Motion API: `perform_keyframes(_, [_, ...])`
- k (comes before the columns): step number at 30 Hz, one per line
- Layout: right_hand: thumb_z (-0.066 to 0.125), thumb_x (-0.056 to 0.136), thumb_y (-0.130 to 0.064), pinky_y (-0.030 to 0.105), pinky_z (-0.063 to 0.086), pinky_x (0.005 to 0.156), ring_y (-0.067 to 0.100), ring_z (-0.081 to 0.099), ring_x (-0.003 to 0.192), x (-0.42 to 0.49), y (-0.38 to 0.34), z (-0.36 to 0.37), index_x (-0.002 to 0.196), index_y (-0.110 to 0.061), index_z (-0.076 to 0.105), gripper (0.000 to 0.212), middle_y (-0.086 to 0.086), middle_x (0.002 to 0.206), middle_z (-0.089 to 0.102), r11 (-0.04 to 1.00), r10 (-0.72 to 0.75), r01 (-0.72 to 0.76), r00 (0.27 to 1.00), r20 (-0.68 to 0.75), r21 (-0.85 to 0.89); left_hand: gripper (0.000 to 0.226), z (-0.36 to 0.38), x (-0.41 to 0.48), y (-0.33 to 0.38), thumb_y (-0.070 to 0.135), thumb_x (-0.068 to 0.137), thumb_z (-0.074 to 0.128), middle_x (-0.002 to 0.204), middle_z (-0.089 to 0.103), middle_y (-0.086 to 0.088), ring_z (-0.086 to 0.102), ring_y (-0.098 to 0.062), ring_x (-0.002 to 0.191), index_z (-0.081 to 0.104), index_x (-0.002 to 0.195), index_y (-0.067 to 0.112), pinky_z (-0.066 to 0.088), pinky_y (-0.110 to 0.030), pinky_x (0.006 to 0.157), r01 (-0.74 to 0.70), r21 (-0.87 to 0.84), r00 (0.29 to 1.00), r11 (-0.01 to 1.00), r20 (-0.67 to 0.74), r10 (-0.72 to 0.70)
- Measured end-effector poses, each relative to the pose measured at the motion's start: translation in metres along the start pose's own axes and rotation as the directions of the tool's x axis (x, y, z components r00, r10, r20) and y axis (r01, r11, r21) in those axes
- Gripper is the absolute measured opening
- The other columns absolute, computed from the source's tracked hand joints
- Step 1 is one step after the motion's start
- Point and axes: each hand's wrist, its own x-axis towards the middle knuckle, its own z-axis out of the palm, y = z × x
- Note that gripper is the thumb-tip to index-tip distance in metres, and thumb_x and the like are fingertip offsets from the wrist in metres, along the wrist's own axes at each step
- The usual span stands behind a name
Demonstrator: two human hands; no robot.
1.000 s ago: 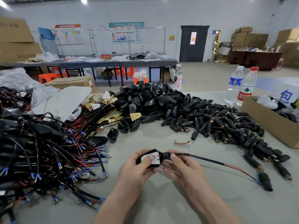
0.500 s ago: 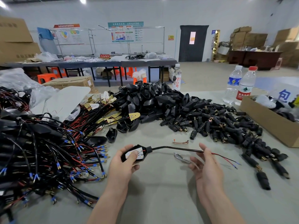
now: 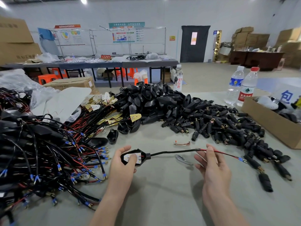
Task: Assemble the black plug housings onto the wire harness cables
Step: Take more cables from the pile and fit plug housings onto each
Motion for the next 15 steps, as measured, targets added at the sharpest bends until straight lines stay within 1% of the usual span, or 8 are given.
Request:
perform_keyframes(2, [0.059, 0.098, -0.027, 0.016, 0.054, 0.051, 0.009, 0.072, 0.064, -0.002, -0.001, 0.001, 0.096, -0.022, 0.067, 0.009, -0.003, 0.072, 0.072, 0.999, 0.012, -0.013, 1.0, 0.024, 0.042, 0.025, 0.001, -0.001, 0.001, 0.011, 0.097, 0.057, 0.098, 0.065, -0.003, 0.062, -0.019, 0.074, 0.057, 0.115, 0.029, 0.043, -0.007, 0.05, -0.017, 0.04, 1.0, 0.999, 0.001, 0.017])
perform_keyframes(5, [0.06, 0.097, -0.026, 0.022, 0.059, 0.061, 0.017, 0.075, 0.071, -0.006, -0.006, 0.004, 0.102, -0.019, 0.067, 0.011, -0.001, 0.071, 0.072, 0.981, 0.048, -0.069, 0.992, 0.116, 0.181, 0.024, 0.001, -0.002, 0.0, 0.015, 0.097, 0.057, 0.096, 0.065, 0.0, 0.063, -0.018, 0.07, 0.057, 0.113, 0.033, 0.043, -0.008, 0.051, -0.032, 0.072, 0.999, 0.997, 0.0, 0.032])
perform_keyframes(8, [0.058, 0.098, -0.026, 0.022, 0.059, 0.059, 0.018, 0.075, 0.073, -0.008, -0.011, 0.006, 0.104, -0.019, 0.067, 0.013, 0.001, 0.074, 0.073, 0.96, 0.105, -0.149, 0.976, 0.189, 0.238, 0.023, -0.001, 0.001, -0.003, 0.015, 0.096, 0.059, 0.095, 0.068, -0.002, 0.065, -0.014, 0.064, 0.059, 0.111, 0.033, 0.047, -0.011, 0.053, -0.01, 0.028, 1.0, 1.0, -0.013, 0.011])
perform_keyframes(10, [0.057, 0.099, -0.025, 0.02, 0.058, 0.056, 0.017, 0.075, 0.073, -0.008, -0.012, 0.005, 0.104, -0.02, 0.067, 0.012, 0.001, 0.076, 0.074, 0.947, 0.146, -0.195, 0.969, 0.2, 0.255, 0.023, -0.002, 0.004, -0.004, 0.013, 0.094, 0.062, 0.097, 0.069, -0.004, 0.066, -0.011, 0.062, 0.061, 0.109, 0.031, 0.052, -0.019, 0.057, 0.072, -0.068, 0.997, 0.995, -0.009, -0.073])
perform_keyframes(12, [0.056, 0.099, -0.024, 0.02, 0.058, 0.056, 0.016, 0.076, 0.074, -0.006, -0.014, 0.003, 0.104, -0.019, 0.067, 0.013, -0.002, 0.077, 0.074, 0.936, 0.174, -0.221, 0.967, 0.189, 0.273, 0.024, -0.003, 0.009, -0.004, 0.009, 0.091, 0.066, 0.097, 0.071, -0.009, 0.068, -0.016, 0.066, 0.063, 0.111, 0.023, 0.054, -0.027, 0.059, 0.199, -0.23, 0.98, 0.953, 0.048, -0.194])
perform_keyframes(13, [0.056, 0.098, -0.024, 0.021, 0.059, 0.057, 0.015, 0.075, 0.073, -0.005, -0.015, 0.002, 0.104, -0.019, 0.067, 0.013, -0.003, 0.076, 0.073, 0.933, 0.178, -0.224, 0.967, 0.18, 0.282, 0.024, -0.003, 0.01, -0.005, 0.008, 0.09, 0.068, 0.094, 0.072, -0.011, 0.069, -0.018, 0.067, 0.063, 0.111, 0.019, 0.054, -0.029, 0.058, 0.255, -0.294, 0.967, 0.921, 0.09, -0.239])
perform_keyframes(15, [0.057, 0.098, -0.025, 0.023, 0.06, 0.061, 0.013, 0.074, 0.071, -0.002, -0.017, 0.0, 0.103, -0.02, 0.068, 0.013, -0.006, 0.074, 0.07, 0.936, 0.156, -0.202, 0.972, 0.174, 0.287, 0.025, -0.002, 0.013, -0.006, 0.005, 0.09, 0.067, 0.086, 0.074, -0.012, 0.068, -0.021, 0.066, 0.062, 0.112, 0.014, 0.053, -0.029, 0.054, 0.322, -0.349, 0.946, 0.88, 0.146, -0.289])
